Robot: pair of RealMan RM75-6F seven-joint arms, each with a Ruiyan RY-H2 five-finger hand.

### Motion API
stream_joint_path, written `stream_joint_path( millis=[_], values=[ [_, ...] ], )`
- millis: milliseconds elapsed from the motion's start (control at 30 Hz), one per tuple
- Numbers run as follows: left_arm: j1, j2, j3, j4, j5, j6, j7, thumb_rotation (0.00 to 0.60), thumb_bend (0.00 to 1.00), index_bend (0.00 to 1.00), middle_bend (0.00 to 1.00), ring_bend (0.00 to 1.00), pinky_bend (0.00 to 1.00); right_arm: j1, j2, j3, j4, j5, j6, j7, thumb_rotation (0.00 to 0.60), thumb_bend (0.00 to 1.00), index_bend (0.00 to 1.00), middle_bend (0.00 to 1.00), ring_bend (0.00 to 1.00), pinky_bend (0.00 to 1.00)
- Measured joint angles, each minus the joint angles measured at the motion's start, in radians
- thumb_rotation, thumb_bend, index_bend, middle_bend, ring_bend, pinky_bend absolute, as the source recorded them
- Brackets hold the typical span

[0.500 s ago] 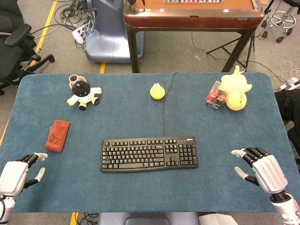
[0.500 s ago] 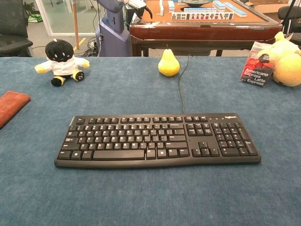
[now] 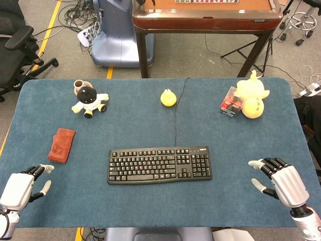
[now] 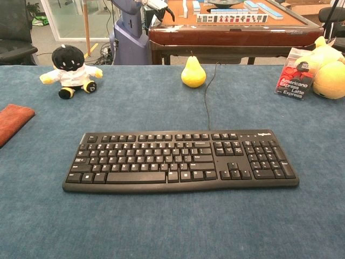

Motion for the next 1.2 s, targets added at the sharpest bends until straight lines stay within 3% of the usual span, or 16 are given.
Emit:
stream_joint_path(
  millis=[100,200,267,400,567,767,1200],
  values=[
    [-0.006,-0.001,-0.001,-0.007,0.006,-0.002,-0.004,0.600,0.35,0.37,0.43,0.53,0.68,0.003,0.007,0.004,0.000,0.012,-0.011,0.017,0.600,0.22,0.38,0.47,0.41,0.54],
    [-0.019,0.000,0.003,-0.015,0.021,-0.014,-0.026,0.600,0.35,0.37,0.45,0.61,0.78,0.002,0.013,0.006,-0.003,0.018,-0.015,0.023,0.600,0.22,0.38,0.47,0.41,0.55],
    [-0.030,0.000,0.008,-0.019,0.034,-0.027,-0.035,0.600,0.35,0.36,0.52,0.67,0.87,-0.002,0.014,0.008,-0.004,0.017,-0.006,0.025,0.600,0.22,0.38,0.48,0.41,0.55],
    [-0.060,0.007,0.011,-0.040,0.061,-0.051,-0.041,0.600,0.35,0.36,0.83,0.83,0.99,-0.010,0.014,0.014,-0.003,0.023,0.005,0.026,0.600,0.22,0.38,0.49,0.41,0.57],
    [-0.093,0.035,0.017,-0.095,0.071,-0.104,-0.044,0.600,0.38,0.33,0.95,0.92,1.00,-0.010,0.013,0.016,-0.005,0.027,-0.008,0.019,0.600,0.22,0.38,0.50,0.41,0.57],
    [-0.148,0.075,0.019,-0.178,0.065,-0.203,-0.015,0.600,0.50,0.34,1.00,0.98,1.00,-0.008,0.014,0.018,-0.010,0.022,-0.013,0.011,0.600,0.22,0.38,0.51,0.41,0.58],
    [-0.261,0.105,0.011,-0.303,-0.034,-0.433,0.202,0.600,0.52,0.16,1.00,0.98,1.00,-0.007,0.025,0.023,-0.020,0.011,-0.010,0.013,0.600,0.22,0.38,0.51,0.42,0.58]
  ],
)
